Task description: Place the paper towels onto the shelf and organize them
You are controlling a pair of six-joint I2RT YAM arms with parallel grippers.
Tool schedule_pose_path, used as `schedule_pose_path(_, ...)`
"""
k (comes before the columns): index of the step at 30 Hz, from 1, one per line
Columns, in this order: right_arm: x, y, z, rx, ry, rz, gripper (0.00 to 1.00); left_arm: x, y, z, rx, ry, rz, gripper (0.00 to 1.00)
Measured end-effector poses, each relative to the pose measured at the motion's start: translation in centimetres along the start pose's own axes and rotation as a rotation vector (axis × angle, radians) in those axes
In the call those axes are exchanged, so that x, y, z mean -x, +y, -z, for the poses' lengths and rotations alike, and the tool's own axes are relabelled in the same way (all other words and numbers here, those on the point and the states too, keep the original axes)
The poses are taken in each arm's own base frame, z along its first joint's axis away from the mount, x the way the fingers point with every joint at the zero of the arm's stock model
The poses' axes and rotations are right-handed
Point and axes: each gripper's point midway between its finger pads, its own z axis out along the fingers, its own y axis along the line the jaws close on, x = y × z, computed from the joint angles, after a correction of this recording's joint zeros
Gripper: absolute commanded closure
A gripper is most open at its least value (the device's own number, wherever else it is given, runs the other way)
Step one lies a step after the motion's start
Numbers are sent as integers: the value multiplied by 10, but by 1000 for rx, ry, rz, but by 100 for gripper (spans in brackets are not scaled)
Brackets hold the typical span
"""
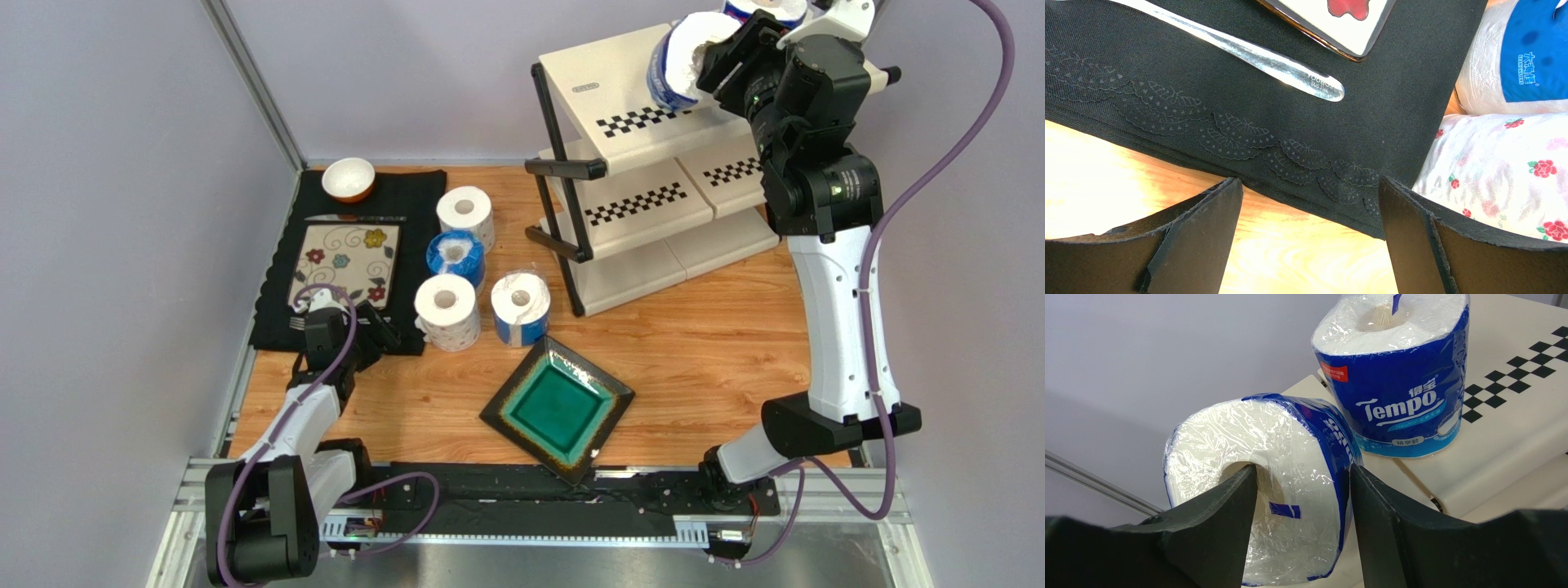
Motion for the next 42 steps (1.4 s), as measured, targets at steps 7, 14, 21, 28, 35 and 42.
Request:
schedule_pose_path(7,4,-1,-11,-4,-11,-2,39,0,0,0,0,-1,2,10)
schedule_pose_path(14,8,-2,-26,-4,-21,-6,40,1,0,0,-2,-1,7,10)
schedule_pose_path(21,14,0,-29,12,-32,-14,40,1,1,-1,-3,-2,11,10)
schedule_pose_path(28,12,2,-31,24,-27,-17,40,2,1,-1,-3,-3,11,10)
schedule_pose_path(35,6,3,-22,52,-22,-17,40,2,1,-1,-5,-3,13,10)
schedule_pose_path(42,7,-2,37,121,-58,-28,39,2,1,-1,-6,-2,15,10)
